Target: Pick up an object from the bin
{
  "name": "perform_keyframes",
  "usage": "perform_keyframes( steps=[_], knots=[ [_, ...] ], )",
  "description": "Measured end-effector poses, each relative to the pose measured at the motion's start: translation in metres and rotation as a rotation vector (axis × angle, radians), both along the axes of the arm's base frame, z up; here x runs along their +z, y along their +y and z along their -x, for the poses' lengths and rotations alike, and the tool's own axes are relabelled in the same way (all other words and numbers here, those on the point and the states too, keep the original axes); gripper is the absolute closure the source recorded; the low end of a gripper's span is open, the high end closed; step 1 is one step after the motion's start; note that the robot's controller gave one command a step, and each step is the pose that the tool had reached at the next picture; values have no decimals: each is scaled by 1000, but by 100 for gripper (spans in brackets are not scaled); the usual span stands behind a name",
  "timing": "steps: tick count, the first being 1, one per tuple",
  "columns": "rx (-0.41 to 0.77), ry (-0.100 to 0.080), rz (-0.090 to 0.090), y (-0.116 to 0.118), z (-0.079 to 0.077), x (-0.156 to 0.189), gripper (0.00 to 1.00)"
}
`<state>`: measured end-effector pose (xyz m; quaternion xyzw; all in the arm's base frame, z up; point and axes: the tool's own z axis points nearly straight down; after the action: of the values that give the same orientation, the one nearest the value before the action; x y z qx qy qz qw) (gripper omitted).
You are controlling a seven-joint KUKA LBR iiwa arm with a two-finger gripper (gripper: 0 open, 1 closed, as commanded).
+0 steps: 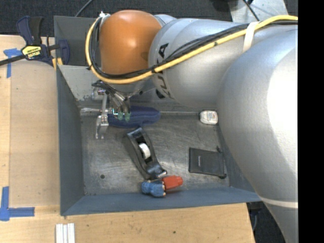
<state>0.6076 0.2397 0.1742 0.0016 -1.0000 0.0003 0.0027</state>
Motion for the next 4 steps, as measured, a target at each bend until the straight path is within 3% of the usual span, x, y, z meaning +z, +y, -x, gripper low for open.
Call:
perform_keyframes(
  steps=[1, 2, 3, 4],
  knots=[
    [9, -11, -3, -21, -17, -91, 0],
    [34, -7, 0, -73, -9, -91, 0],
    [-46, -25, -8, -126, -14, -93, 0],
    [-42, -20, -7, -125, -13, -94, 100]
  ],
)
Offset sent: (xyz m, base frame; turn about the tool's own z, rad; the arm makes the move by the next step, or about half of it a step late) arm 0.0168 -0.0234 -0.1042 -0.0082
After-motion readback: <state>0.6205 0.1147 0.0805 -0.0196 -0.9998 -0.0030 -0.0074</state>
